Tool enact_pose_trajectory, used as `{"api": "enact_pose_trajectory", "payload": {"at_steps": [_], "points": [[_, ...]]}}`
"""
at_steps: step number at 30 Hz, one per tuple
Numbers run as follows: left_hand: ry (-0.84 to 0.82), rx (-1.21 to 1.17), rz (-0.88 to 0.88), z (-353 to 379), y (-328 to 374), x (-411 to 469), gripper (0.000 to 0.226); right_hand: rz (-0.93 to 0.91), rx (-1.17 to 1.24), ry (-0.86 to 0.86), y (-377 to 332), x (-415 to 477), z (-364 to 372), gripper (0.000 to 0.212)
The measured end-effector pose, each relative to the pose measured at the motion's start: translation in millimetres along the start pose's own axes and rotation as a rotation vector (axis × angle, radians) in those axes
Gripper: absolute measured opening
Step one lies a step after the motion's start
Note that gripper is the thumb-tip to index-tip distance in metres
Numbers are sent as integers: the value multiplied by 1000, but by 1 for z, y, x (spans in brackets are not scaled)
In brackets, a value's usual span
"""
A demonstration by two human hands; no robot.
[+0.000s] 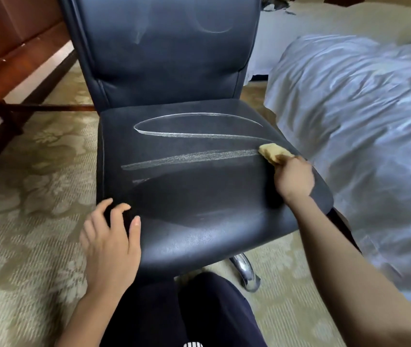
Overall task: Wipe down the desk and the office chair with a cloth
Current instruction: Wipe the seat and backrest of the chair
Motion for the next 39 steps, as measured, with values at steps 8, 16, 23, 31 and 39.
{"api": "enact_pose_trajectory", "payload": {"at_steps": [8,16,23,31,39], "points": [[-62,53,-69,14,9,3,63,-357,38,-57,-94,-104,6,33],[-81,-35,-74,13,-2,0,51,-712,343,-90,-139,-203,7,24],[-18,-65,-104,13,-3,-1,48,-676,443,118,-58,-185,15,27],[74,-106,-79,17,0,-5,52,-310,344,249,34,-100,8,27],[151,-140,-31,17,5,-9,45,46,190,220,75,-16,-1,34]]}}
Point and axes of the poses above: each hand's wrist, its own x-axis towards the middle knuckle, its own z-axis out of the palm, y = z × x, the point moved 2 cm from there along x, towards the middle knuckle, and after that the axes turned 1 degree about z, right-handed, at the moved point
